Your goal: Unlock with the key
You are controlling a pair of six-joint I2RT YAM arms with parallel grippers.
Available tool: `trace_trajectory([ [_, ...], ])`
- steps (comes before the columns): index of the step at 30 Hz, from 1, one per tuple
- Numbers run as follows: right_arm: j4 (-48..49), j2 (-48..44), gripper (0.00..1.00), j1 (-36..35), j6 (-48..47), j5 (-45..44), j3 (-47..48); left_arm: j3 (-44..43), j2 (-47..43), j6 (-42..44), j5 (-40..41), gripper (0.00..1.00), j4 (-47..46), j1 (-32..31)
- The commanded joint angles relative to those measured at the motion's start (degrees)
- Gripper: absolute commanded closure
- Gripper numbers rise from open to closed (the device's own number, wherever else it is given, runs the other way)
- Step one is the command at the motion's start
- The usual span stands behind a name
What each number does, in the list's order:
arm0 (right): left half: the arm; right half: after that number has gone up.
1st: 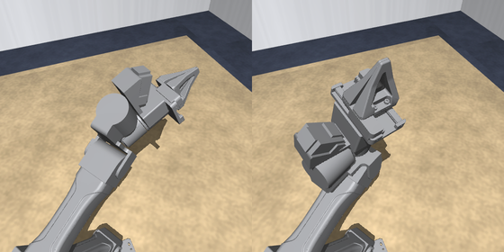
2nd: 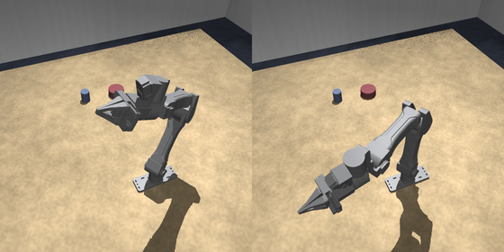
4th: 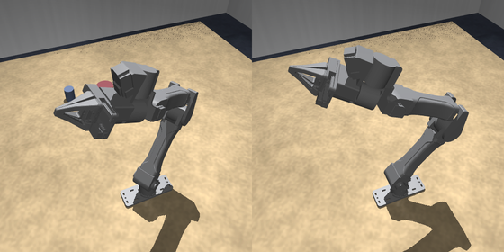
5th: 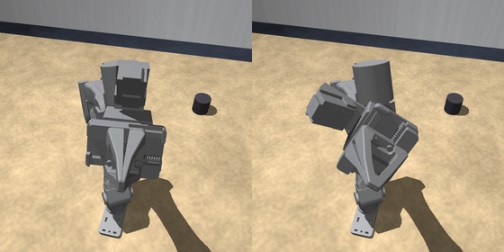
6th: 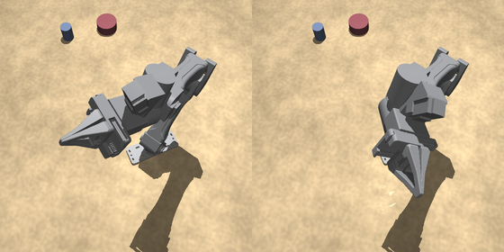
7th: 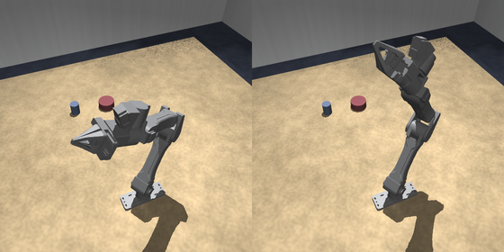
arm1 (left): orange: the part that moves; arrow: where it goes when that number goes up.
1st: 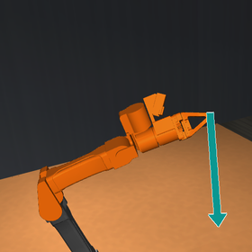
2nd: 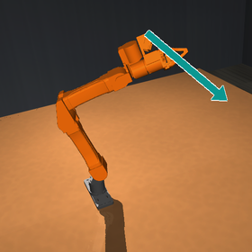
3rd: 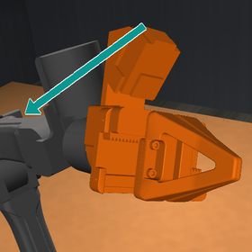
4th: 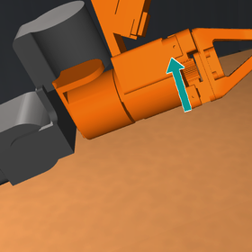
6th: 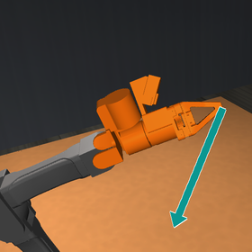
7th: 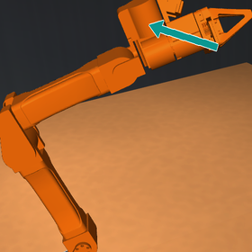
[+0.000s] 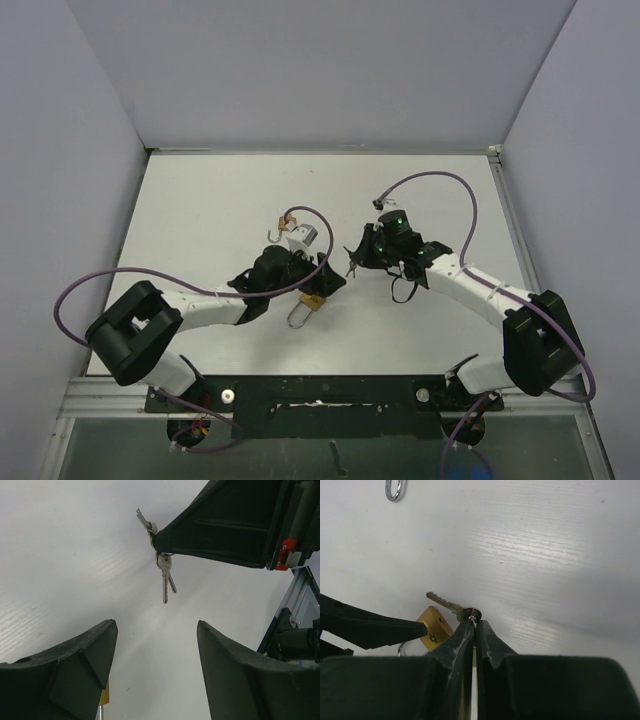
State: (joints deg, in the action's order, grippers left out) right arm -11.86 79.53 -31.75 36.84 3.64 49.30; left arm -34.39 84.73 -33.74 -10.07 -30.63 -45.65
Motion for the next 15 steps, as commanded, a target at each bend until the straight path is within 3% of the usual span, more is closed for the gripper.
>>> trace_trajectory([
  [1, 2.09, -0.86, 1.0, 0.7, 3.11, 0.48, 2.91, 0.82, 2.57, -2.52, -1.01, 0.37, -9.8, -1.01],
  [6, 2.01, -0.7, 1.0, 0.97, 3.82, 1.26, 3.16, 3.4, 3.5, -4.92, 0.08, 0.4, -16.92, -1.2],
  [15, 2.45, -0.99, 1.0, 0.94, 4.51, 2.51, 2.91, 4.17, 4.55, -4.98, 0.79, 0.43, -20.69, -1.2],
])
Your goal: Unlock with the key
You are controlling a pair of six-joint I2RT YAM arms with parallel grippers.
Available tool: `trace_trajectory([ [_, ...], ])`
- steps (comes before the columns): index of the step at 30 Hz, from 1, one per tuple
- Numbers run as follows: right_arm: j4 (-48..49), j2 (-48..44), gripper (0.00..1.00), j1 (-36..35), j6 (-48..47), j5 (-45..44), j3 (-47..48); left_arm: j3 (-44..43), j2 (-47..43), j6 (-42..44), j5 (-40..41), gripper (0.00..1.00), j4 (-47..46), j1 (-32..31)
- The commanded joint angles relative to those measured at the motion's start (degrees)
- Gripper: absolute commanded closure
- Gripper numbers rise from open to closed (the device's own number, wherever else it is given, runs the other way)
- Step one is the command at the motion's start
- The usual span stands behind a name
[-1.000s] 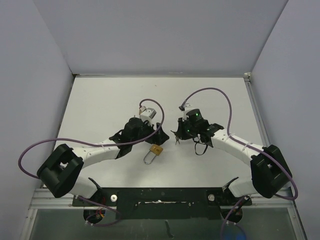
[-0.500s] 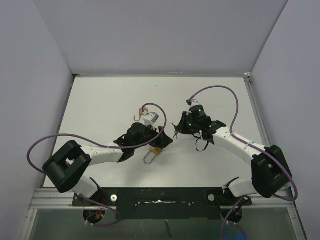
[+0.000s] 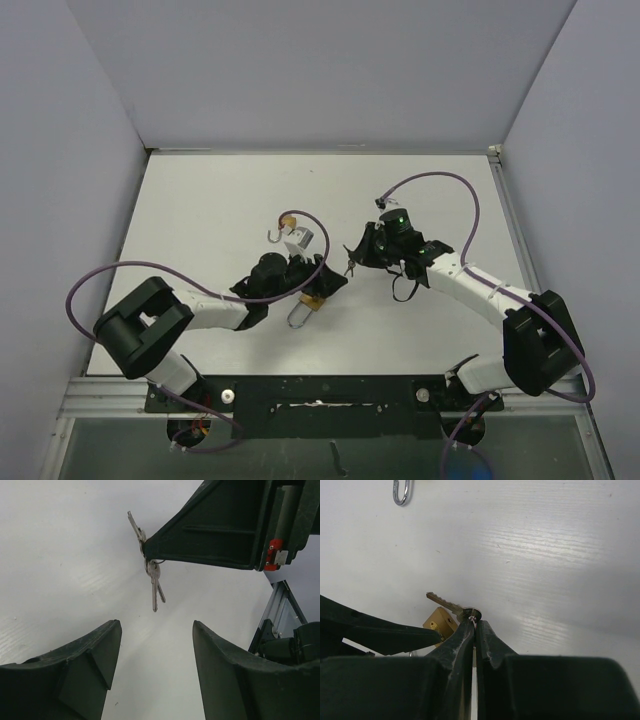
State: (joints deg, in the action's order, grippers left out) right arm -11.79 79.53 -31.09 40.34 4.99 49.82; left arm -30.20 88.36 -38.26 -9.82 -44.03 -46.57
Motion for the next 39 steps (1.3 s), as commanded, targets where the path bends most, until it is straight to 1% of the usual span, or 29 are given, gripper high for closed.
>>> trace_trajectory([
  [1, 2.36, -0.96, 1.0, 0.37, 1.04, 1.28, 2.38, -0.1, 1.07, -0.46, 0.33, 0.43, -7.56, -0.28],
  [8, 2.71, -1.06, 1.0, 0.3, 1.66, 1.9, 2.26, -0.56, 2.41, -0.77, 0.13, 0.52, -8.65, -0.37],
  [16, 3.0, -1.23, 1.0, 0.25, 1.85, 2.48, 2.13, -0.57, 4.04, -1.51, -0.46, 0.55, -10.51, -0.46],
  [34, 3.33, -1.19, 1.0, 0.28, 2.03, 3.17, 1.77, -1.49, 6.04, -1.82, -1.16, 0.67, -12.23, -0.52],
  [39, 3.44, -1.13, 1.0, 0.33, 2.16, 3.25, 1.6, -1.6, 5.99, -1.81, -1.16, 0.68, -12.22, -0.52],
])
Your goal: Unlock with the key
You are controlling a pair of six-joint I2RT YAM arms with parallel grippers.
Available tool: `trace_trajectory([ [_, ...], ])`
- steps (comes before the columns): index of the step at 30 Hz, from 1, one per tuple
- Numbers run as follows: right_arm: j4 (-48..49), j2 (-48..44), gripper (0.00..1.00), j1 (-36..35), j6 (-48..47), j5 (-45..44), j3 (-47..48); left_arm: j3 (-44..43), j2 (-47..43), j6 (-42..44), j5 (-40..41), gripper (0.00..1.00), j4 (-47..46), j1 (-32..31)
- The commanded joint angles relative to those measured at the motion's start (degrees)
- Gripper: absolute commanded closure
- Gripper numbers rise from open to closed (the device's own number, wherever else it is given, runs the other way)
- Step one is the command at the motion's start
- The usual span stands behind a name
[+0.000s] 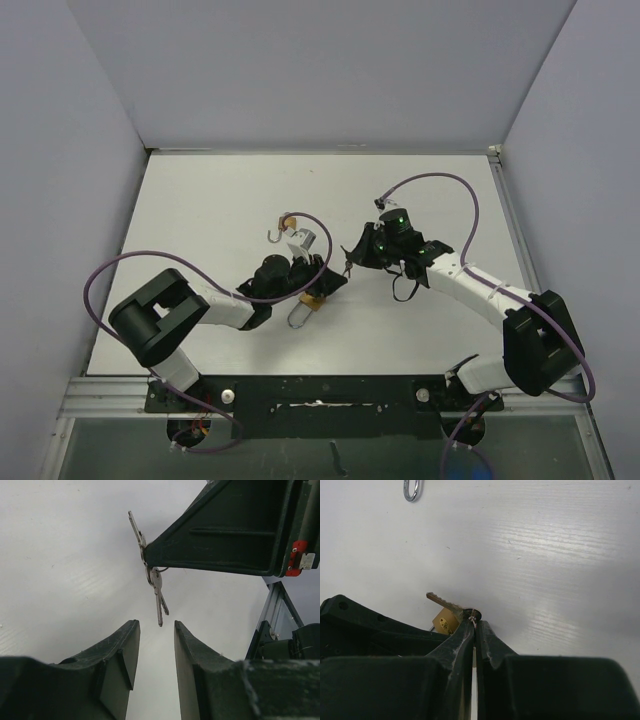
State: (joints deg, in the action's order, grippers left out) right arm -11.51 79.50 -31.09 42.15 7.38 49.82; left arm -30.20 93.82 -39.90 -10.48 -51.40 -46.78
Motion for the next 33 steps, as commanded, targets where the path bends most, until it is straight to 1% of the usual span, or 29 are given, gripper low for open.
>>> trace_trajectory([
  [1, 3.22, -1.17, 1.0, 0.33, 0.38, 0.81, 1.52, -1.55, 0.49, -0.18, -0.51, 0.68, -4.9, -0.32],
  [13, 3.25, -1.16, 1.0, 0.32, 0.22, 0.88, 1.24, -1.4, 0.31, -0.17, -0.33, 0.69, -4.96, -0.32],
  [19, 2.91, -1.29, 1.0, 0.33, -0.2, 1.06, 1.24, -1.6, 0.45, 0.09, -0.82, 0.8, -4.77, -0.32],
  [26, 2.06, -1.7, 1.0, 0.31, -1.1, 0.46, 0.91, -1.9, 0.14, 0.3, -1.28, 0.81, -4.24, -0.32],
  [27, 2.08, -1.72, 1.0, 0.33, -1.06, 0.39, 0.71, -2.01, 0.07, 0.28, -1.72, 0.8, -4.24, -0.32],
  [33, 2.1, -2.05, 1.0, 0.27, -1.07, 0.05, -0.1, -2.33, -0.12, 0.17, -2.45, 0.67, -3.4, -0.32],
])
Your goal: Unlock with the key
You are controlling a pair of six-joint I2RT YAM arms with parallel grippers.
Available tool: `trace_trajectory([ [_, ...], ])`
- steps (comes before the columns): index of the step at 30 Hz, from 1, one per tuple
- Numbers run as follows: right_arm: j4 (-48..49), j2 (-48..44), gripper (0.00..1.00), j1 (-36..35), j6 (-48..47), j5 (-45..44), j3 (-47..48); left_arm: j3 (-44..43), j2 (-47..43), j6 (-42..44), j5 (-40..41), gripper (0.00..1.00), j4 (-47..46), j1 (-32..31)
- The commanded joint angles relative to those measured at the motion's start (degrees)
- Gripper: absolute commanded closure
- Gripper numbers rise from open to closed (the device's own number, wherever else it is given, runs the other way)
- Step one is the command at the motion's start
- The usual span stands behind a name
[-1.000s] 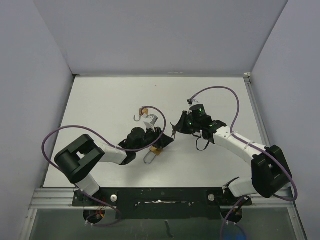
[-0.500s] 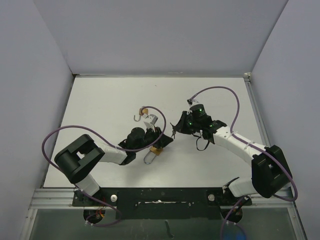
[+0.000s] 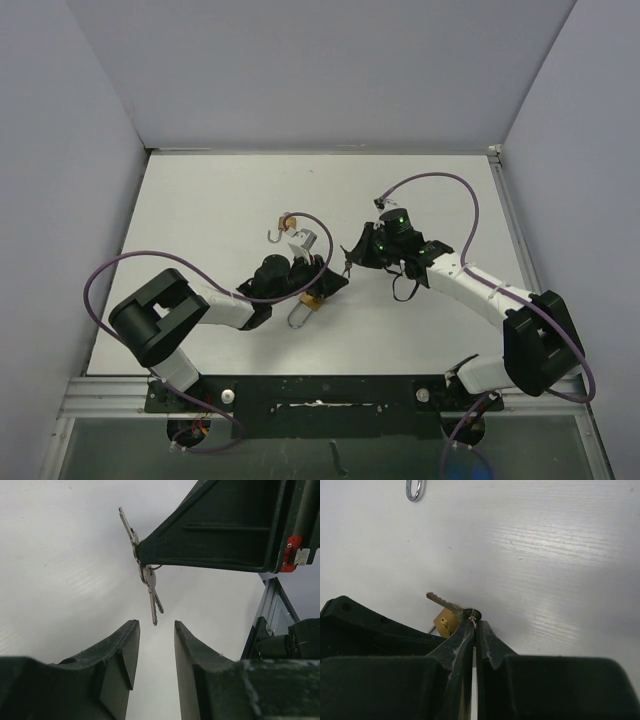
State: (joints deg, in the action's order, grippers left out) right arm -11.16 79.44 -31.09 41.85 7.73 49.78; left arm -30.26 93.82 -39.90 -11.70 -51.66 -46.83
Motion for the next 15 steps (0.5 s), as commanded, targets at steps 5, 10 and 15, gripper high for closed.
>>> trace_trajectory([
  [5, 1.84, -2.36, 1.0, 0.29, -0.68, -0.3, -0.38, -2.26, -0.44, 0.26, -0.91, 0.62, -2.65, -0.28],
  [10, 1.58, -2.38, 1.0, 0.24, -0.93, -0.32, -0.19, -2.42, -1.15, 0.09, -0.69, 0.58, -1.93, -0.28],
  [15, 1.13, -2.83, 1.0, 0.32, -1.02, -0.62, 0.04, -2.58, -2.61, 0.1, -1.36, 0.51, -0.67, -0.28],
])
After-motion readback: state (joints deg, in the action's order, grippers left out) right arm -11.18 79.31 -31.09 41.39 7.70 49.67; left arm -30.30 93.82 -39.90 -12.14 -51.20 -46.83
